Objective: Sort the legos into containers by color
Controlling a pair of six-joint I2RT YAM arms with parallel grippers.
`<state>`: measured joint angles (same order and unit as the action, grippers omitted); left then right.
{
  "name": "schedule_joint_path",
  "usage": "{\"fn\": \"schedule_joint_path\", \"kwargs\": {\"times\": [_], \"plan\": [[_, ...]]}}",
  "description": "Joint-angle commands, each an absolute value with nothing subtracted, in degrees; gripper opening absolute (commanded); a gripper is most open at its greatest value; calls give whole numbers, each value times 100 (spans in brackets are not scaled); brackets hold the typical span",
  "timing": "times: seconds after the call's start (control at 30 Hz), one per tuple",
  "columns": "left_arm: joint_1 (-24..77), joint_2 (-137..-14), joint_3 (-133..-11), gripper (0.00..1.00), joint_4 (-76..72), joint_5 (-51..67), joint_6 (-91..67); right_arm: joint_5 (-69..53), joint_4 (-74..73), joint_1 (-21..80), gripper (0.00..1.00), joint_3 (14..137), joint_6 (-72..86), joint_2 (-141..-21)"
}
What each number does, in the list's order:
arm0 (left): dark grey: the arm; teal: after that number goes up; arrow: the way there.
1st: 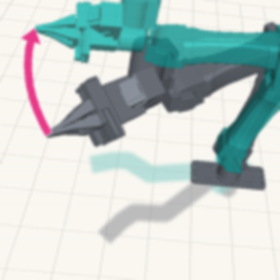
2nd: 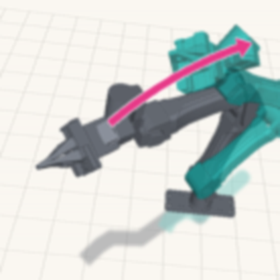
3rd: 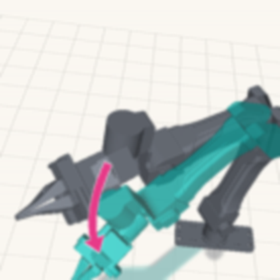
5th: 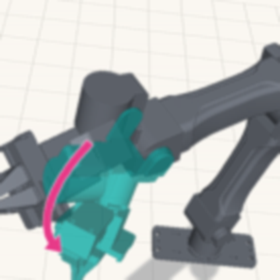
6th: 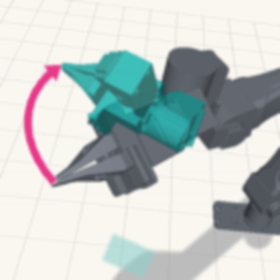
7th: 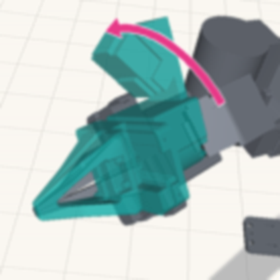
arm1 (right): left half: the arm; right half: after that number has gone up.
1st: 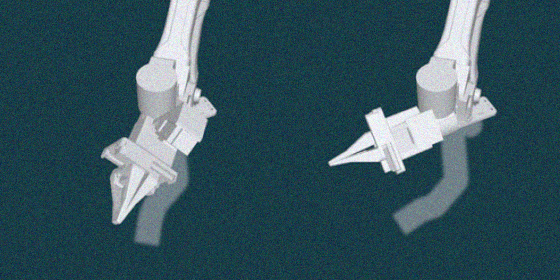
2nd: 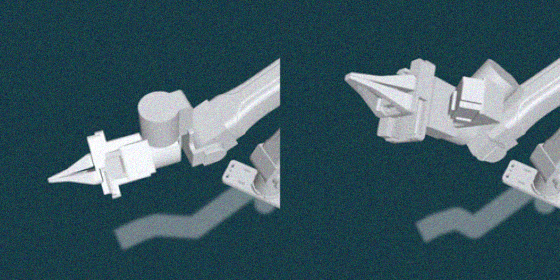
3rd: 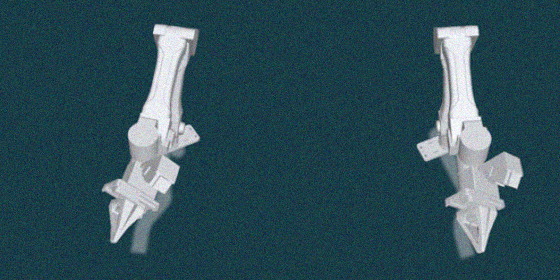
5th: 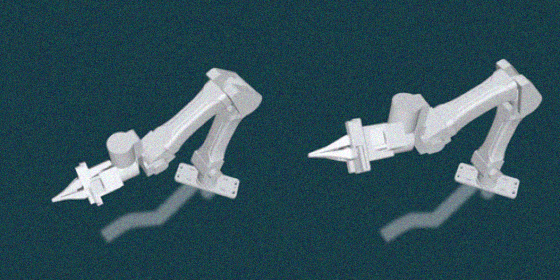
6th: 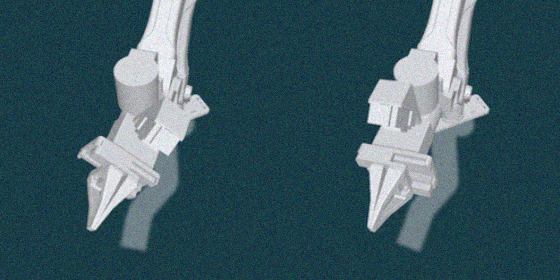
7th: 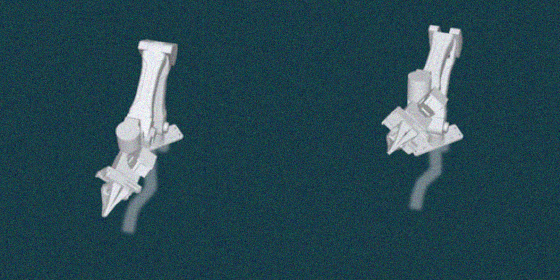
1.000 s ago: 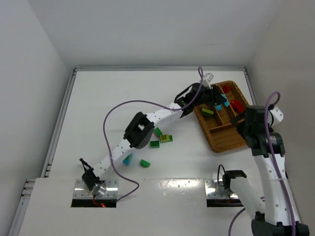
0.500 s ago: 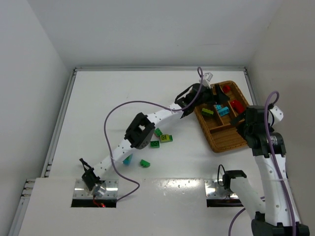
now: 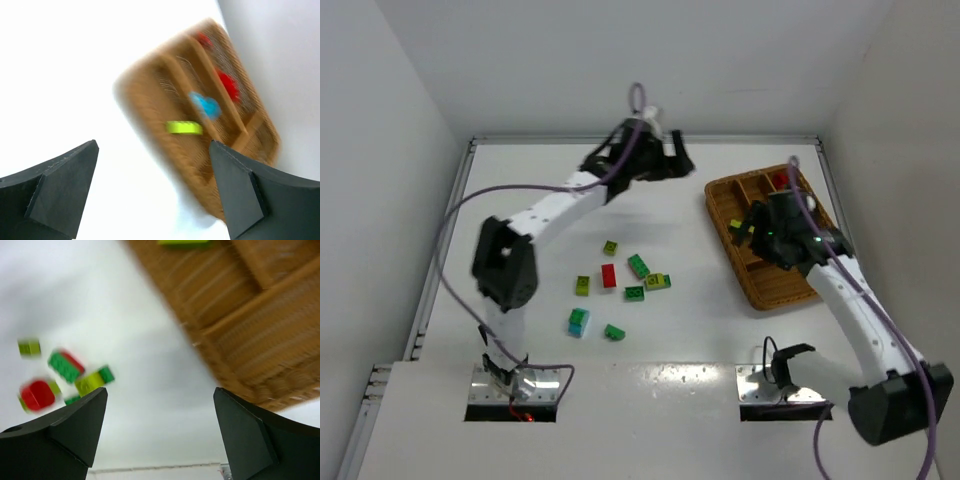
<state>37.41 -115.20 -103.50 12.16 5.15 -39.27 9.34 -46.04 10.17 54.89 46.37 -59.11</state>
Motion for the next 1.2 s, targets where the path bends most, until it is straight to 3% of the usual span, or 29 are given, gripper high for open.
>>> {"fn": "schedule_joint_path", "kwargs": {"times": [0.0,0.03,0.17,0.33,0.67,0.83,1.0,1.17], "plan": [[3112,-10058,-9051,100,2082,-489,-3621,876,-3868,2237,88,5580,4465,-6431],[3016,-9768,-8722,100,2161,-649,-3621,1062,-3867,3068,88,5685,4465,-6660],[2472,-8475,-7420,100,2679,-1458,-3814,1538,-3815,4679,88,6466,4088,-7996],[1750,-7630,-6576,100,3506,-1661,-3867,1037,-3252,6071,88,6688,3122,-9199],[800,-7436,-6091,100,3639,-1249,-3981,467,-2717,6785,83,7347,2399,-10634],[677,-7436,-6038,100,3516,-1187,-3981,352,-2242,6785,65,7348,2461,-10951],[563,-7436,-6038,100,3516,-1187,-3920,290,-2241,6785,40,7427,2408,-11250],[501,-7436,-6038,100,3455,-1134,-3920,360,-2408,6785,39,7313,2408,-11189]]}}
